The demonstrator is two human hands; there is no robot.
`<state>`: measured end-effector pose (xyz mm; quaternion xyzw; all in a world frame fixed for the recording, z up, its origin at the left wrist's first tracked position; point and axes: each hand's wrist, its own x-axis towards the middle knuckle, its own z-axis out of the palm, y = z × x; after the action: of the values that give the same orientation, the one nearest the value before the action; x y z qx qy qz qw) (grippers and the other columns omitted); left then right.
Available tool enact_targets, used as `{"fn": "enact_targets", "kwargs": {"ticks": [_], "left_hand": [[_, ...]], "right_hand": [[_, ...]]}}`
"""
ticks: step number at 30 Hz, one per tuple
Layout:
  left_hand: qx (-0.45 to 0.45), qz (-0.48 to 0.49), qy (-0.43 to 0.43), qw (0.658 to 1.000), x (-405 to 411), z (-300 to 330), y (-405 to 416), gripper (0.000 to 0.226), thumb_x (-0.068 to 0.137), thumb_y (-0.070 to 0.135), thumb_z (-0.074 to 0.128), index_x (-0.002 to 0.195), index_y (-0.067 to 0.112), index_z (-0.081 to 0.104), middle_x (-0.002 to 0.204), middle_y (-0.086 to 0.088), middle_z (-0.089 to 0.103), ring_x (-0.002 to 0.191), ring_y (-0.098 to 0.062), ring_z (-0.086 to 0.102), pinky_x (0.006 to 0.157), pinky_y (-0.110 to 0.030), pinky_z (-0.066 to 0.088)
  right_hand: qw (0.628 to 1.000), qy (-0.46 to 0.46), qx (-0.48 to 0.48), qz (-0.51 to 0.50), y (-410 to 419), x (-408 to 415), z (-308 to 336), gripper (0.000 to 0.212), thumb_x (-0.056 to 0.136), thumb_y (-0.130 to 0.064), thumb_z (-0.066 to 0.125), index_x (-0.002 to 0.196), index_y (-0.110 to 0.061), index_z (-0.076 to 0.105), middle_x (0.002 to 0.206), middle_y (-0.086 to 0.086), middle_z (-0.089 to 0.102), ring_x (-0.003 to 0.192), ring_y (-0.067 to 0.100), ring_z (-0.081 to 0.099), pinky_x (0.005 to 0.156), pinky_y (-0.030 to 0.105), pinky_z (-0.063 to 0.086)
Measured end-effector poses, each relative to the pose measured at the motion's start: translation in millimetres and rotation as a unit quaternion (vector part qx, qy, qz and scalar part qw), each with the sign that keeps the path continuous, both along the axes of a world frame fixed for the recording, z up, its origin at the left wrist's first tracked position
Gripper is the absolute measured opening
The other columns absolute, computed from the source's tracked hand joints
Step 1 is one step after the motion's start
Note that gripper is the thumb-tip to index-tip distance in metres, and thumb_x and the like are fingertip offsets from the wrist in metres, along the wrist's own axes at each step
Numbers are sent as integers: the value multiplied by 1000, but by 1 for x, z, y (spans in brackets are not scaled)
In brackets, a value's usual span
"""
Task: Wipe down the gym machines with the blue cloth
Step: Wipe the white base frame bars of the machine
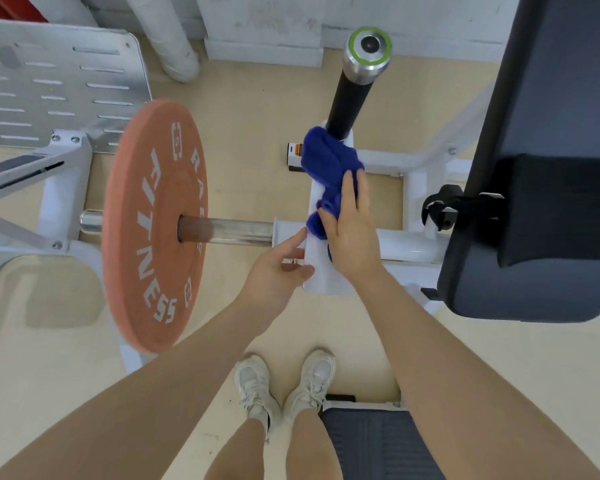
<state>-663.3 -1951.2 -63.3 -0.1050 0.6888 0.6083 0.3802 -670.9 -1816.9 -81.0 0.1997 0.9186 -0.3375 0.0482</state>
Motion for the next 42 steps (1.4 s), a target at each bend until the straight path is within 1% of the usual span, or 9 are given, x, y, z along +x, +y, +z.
{"fn": "enact_targets", "kwargs": {"ticks": [4,8,11,14,19,26,31,37,42], "left_hand": [[-36,-6,17,999,3,2,5,61,86,-7,54,134,29,45,119,-9,59,88,-16,55,67,-6,45],[-30,4,27,999,4,-1,5,61,86,-9,54,132,30,46,95,5,61,74,-11,53,61,-8,45],[-28,9,7,1000,2,1,5,59,87,-10,50,130,30,51,94,7,59,78,-11,56,67,-13,52],[33,48,-73,996,-3,8,0,53,85,-15,39,116,21,61,99,-2,65,87,-21,62,78,-28,57],[87,155,-158,971,2,12,-6,39,81,-5,35,108,8,58,100,-9,65,93,-28,59,94,-42,49],[118,64,-152,979,13,3,-29,49,88,2,28,132,7,48,129,-10,57,114,-24,57,104,-38,41],[200,91,-168,961,23,-3,-34,47,90,12,26,130,13,50,128,-7,59,117,-21,56,102,-35,41],[236,95,-171,952,30,-12,-37,47,93,17,25,135,13,45,135,-3,53,122,-17,53,105,-35,38],[198,42,-112,973,45,-13,-39,43,92,16,23,122,22,54,126,7,60,117,-7,53,103,-29,37]], "right_hand": [[967,15,-232,-100,-3,39,3,58,94,-14,50,145,-18,24,128,3,48,111,21,51,94,36,44],[933,3,-320,-164,14,-11,-6,42,94,-15,52,133,-11,37,117,3,56,107,22,56,96,41,45],[994,36,-74,-65,1,-2,-12,48,92,-15,47,138,-6,35,137,15,43,120,31,44,102,46,39],[976,75,174,105,-23,63,-15,56,85,-27,37,137,-7,38,146,17,38,135,32,24,111,42,22],[951,74,196,226,-17,80,-27,59,85,-37,39,139,-13,40,148,9,38,137,27,27,112,41,16],[985,68,156,40,-42,91,-29,61,92,-35,32,146,-9,27,155,11,22,142,30,14,115,38,14],[962,75,227,132,-41,112,-33,57,89,-31,35,143,-13,33,150,11,33,139,31,24,111,47,27],[990,136,42,-20,-59,104,-39,54,95,-25,31,147,-9,23,154,2,10,143,20,1,116,21,2],[945,182,-210,-175,-75,116,-38,63,98,-3,37,144,-24,0,155,-5,-7,138,-7,6,101,3,28]]}}
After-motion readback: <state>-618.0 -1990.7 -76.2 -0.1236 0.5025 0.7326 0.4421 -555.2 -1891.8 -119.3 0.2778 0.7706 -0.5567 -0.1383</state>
